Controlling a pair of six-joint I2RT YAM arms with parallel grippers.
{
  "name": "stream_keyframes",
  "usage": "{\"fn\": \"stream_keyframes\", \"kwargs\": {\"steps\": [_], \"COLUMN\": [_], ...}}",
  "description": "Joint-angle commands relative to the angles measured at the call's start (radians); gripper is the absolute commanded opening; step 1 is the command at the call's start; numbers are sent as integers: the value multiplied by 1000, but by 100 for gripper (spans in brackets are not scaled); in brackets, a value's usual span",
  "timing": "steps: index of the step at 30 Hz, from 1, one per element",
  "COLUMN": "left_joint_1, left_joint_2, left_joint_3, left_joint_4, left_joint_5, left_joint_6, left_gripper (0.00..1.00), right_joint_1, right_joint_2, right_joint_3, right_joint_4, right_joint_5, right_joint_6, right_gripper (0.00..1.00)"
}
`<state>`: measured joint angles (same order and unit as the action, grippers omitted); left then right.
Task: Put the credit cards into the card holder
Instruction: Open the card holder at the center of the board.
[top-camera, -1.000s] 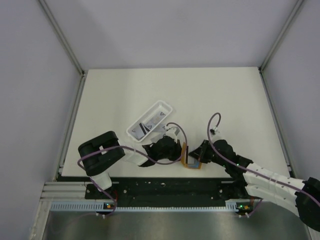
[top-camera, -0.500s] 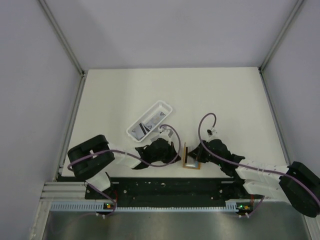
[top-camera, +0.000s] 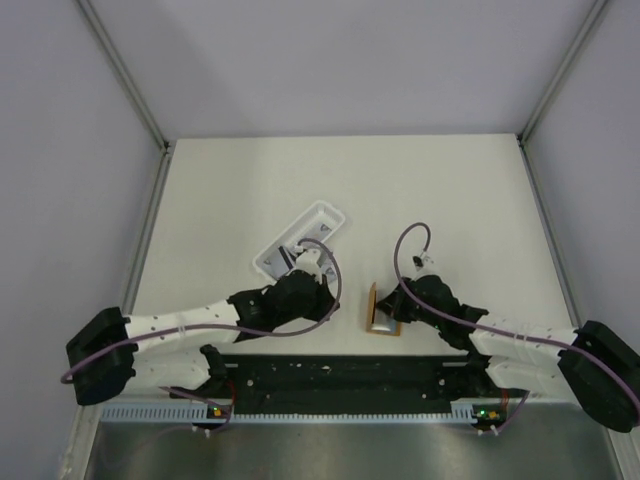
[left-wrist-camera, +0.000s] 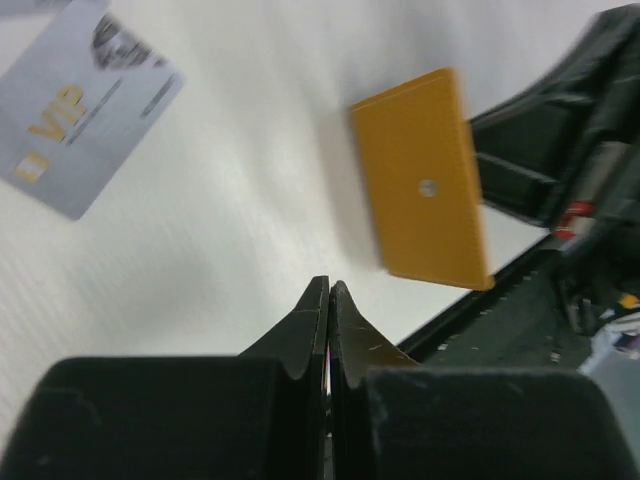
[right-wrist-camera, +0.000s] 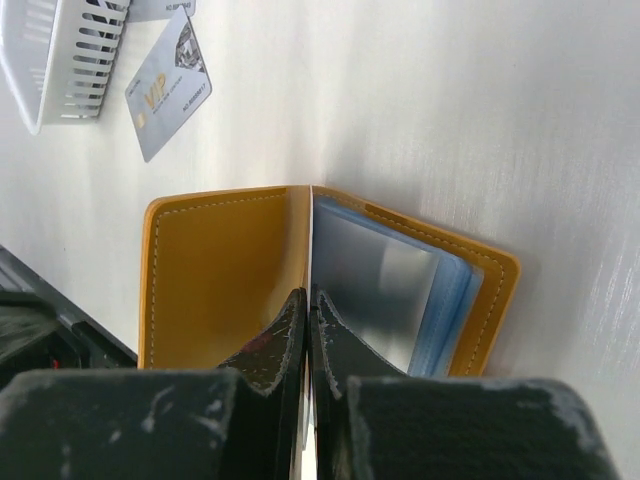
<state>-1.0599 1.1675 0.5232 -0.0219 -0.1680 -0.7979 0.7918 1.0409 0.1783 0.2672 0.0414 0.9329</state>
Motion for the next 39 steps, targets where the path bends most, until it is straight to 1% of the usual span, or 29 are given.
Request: {"fn": "stream_keyframes", "kwargs": {"steps": [1, 3, 4, 6, 10, 14, 16, 21, 23, 28, 33, 35, 39], "left_joint_1": [-63, -110, -132, -163, -206, -207, -207, -207, -207, -207, -204, -204, -204], "left_joint_2": [-60, -34, -11, 49, 173, 262, 284, 326, 356, 374, 412, 441, 481], "left_joint_3": [148, 198, 216, 253, 330, 371, 377, 374, 397, 434, 432, 431, 417], "left_joint_4": [11, 14, 57, 86, 85, 50, 28, 25, -53, -240, -317, -311, -237], "left_joint_5": [33, 44, 56, 76, 67, 42, 13, -5, -34, -165, -231, -223, -193], "left_joint_6": [138, 164, 175, 186, 201, 190, 183, 187, 187, 140, 128, 118, 106], "left_gripper": [0, 0, 0, 0, 0, 0, 0, 0, 0, 0, 0, 0, 0], "right_joint_1": [11, 9, 12, 12, 11, 11, 11, 12, 11, 12, 12, 11, 12], "right_joint_2": [-16, -13, -12, -5, 2, -5, -15, -25, -27, -39, -68, -81, -111], "right_joint_3": [13, 12, 10, 9, 10, 10, 9, 6, 6, 7, 3, 1, -3], "right_joint_4": [-80, -80, -77, -66, -66, -77, -85, -94, -97, -115, -129, -138, -152], "right_joint_5": [48, 46, 43, 38, 34, 34, 38, 41, 43, 48, 46, 43, 44], "right_joint_6": [-43, -42, -39, -39, -36, -34, -32, -31, -31, -32, -29, -28, -23], "right_gripper": [0, 0, 0, 0, 0, 0, 0, 0, 0, 0, 0, 0, 0]}}
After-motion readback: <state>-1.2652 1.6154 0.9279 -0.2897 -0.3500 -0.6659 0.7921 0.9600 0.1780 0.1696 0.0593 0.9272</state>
